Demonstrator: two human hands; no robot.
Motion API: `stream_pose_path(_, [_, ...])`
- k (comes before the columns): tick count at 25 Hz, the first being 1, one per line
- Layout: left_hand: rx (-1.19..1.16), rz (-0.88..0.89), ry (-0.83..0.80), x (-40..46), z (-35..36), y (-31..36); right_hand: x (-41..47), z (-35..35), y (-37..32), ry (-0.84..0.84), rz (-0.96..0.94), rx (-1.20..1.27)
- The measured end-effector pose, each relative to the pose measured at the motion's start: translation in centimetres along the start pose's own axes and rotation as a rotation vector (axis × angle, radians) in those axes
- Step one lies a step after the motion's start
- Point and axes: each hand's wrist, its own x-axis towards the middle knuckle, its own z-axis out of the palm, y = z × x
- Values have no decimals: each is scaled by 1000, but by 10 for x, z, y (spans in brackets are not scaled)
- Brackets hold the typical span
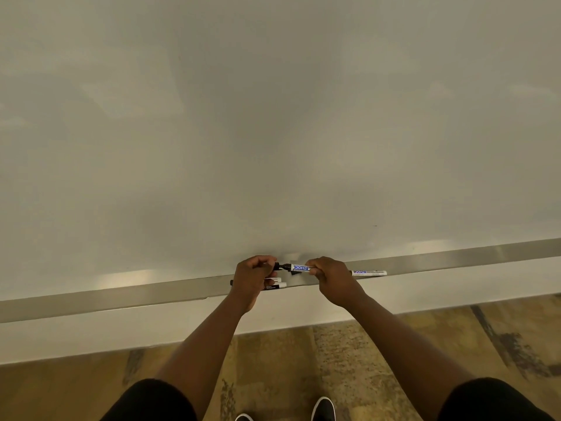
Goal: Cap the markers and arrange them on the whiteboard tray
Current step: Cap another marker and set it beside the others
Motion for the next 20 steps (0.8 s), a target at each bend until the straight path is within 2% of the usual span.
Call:
stream_pose_path(11, [143,74,34,-3,-17,3,4,13,-19,18,-53,25])
stream_pose_path(17, [515,363,4,2,-20,12,8,16,-26,21,-134,-62])
stream_pose_path(20, [567,417,39,6,-16,10,10,17,-25,22,-141,-61])
